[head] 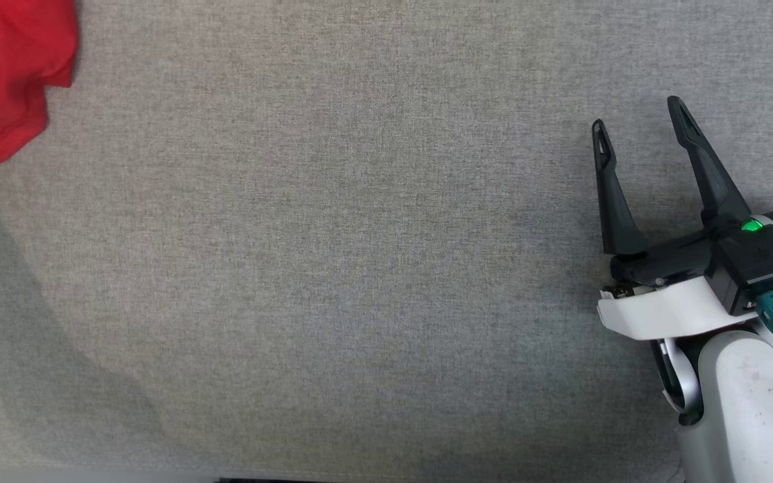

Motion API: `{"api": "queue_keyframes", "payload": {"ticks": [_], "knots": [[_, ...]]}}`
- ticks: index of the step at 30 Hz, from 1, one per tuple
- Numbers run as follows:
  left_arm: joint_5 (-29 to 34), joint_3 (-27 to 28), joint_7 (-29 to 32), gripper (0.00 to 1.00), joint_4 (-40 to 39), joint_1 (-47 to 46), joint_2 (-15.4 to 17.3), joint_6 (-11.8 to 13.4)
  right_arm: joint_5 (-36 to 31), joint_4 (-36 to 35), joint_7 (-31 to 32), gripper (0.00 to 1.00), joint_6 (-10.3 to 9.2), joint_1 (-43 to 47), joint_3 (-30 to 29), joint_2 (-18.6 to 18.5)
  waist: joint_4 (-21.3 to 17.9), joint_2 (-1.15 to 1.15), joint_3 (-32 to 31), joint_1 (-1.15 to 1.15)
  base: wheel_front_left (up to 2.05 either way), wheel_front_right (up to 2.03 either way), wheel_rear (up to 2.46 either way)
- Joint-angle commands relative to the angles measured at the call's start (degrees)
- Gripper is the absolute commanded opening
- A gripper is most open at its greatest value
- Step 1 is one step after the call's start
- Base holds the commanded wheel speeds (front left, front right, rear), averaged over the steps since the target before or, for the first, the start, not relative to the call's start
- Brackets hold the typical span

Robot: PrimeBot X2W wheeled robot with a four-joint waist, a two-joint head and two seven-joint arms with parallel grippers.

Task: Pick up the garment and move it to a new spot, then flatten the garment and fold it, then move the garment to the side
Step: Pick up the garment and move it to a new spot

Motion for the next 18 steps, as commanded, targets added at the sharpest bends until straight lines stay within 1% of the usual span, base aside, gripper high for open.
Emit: {"api": "queue_keyframes", "payload": {"ticks": [1,6,9,11,15,18], "knots": [[0.1,-0.3,-1.2,0.0,0.3,-1.4,0.6,-0.1,0.0,0.7,-0.5,1.0,-0.09,-0.6,0.0,-0.1,0.1,0.0,-1.5,-0.01,0.0,0.0,0.0],[1.4,-1.2,-4.5,0.0,0.8,-2.7,1.8,-0.2,1.0,3.1,-1.8,1.0,-0.09,-0.8,0.2,0.0,-0.3,0.0,-5.5,-0.01,0.0,0.0,0.0],[2.9,-2.9,-6.2,0.0,-0.5,-4.3,3.0,-0.4,1.6,4.8,-2.9,1.0,-0.09,-1.0,0.5,0.1,-0.9,0.0,-8.7,-0.01,0.0,0.0,0.0],[3.8,-4.4,-6.8,0.0,-1.3,-4.8,3.2,-0.5,2.2,6.0,-3.7,1.0,-0.09,-0.8,0.6,0.1,-1.5,0.0,-11.1,-0.01,0.0,0.0,0.0],[5.0,-7.2,-7.3,0.0,-4.4,-6.9,2.5,-0.7,4.8,8.8,-5.2,1.0,-0.09,0.1,0.5,0.2,-3.0,0.0,-16.2,-0.01,0.0,0.0,0.0],[5.5,-9.6,-6.4,0.0,-6.5,-7.9,1.5,-0.9,6.8,10.9,-6.2,1.0,-0.09,1.0,0.3,0.2,-4.5,0.0,-19.9,-0.01,0.0,0.0,0.0]]}}
